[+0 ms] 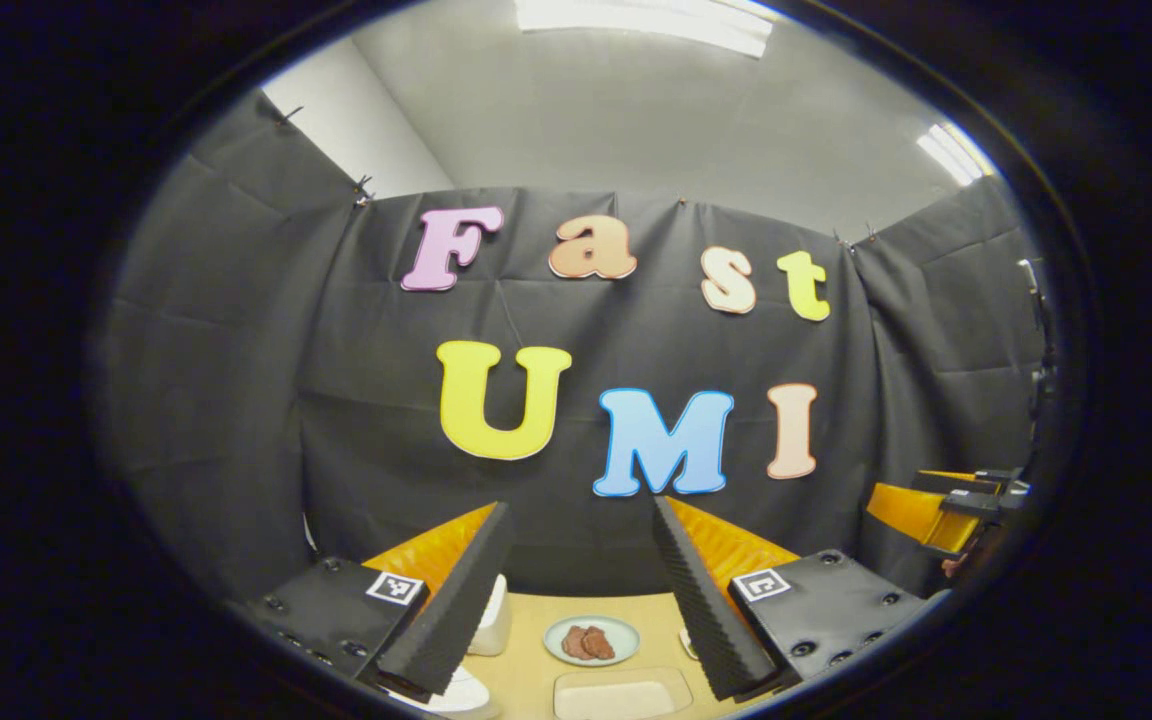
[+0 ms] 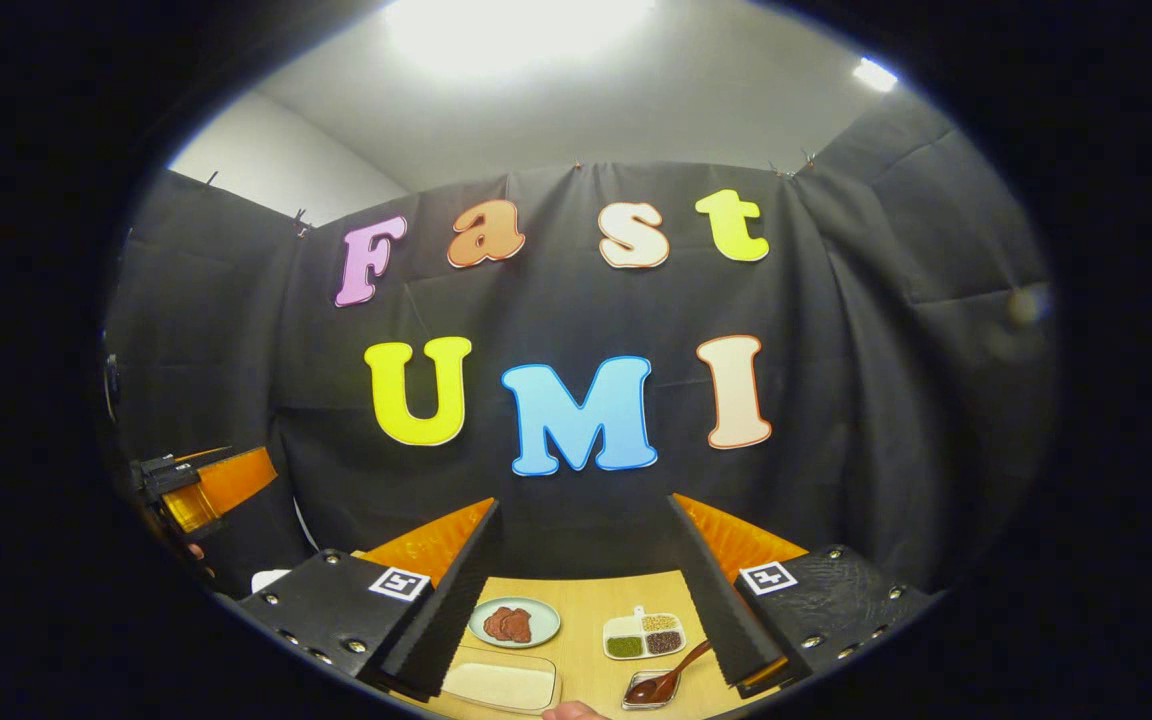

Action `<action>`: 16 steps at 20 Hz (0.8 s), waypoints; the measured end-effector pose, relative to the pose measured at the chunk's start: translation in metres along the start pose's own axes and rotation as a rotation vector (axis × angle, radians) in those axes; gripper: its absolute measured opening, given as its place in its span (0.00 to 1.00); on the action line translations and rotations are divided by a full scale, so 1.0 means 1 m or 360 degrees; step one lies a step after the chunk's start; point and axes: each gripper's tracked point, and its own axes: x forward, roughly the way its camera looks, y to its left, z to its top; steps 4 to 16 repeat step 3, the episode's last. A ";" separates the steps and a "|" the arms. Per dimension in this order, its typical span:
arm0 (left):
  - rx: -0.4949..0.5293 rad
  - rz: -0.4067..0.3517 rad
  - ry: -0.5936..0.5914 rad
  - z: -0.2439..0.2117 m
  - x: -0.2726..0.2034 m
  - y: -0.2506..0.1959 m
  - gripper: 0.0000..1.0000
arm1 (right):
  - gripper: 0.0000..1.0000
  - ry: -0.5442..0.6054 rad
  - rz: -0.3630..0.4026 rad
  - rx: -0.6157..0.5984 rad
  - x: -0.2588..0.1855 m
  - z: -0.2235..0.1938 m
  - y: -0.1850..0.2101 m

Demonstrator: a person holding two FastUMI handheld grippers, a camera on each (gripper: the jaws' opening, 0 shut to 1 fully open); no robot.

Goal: Close the left gripper, press the button to open the rice cooker; take a wooden spoon from the chopstick holder with the right hand, scoop a spoonful of rice and pour it into the rice cooker, then put the wooden spoon back into the chopstick holder.

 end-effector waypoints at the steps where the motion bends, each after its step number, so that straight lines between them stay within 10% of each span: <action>1: -0.0002 -0.0004 0.0001 -0.001 -0.002 -0.003 0.97 | 0.97 -0.0011 -0.0001 -0.0009 -0.002 0.003 0.002; 16: -0.0009 -0.0019 0.0007 -0.002 -0.004 -0.009 0.96 | 0.97 -0.0017 0.0016 -0.0006 -0.003 0.005 0.007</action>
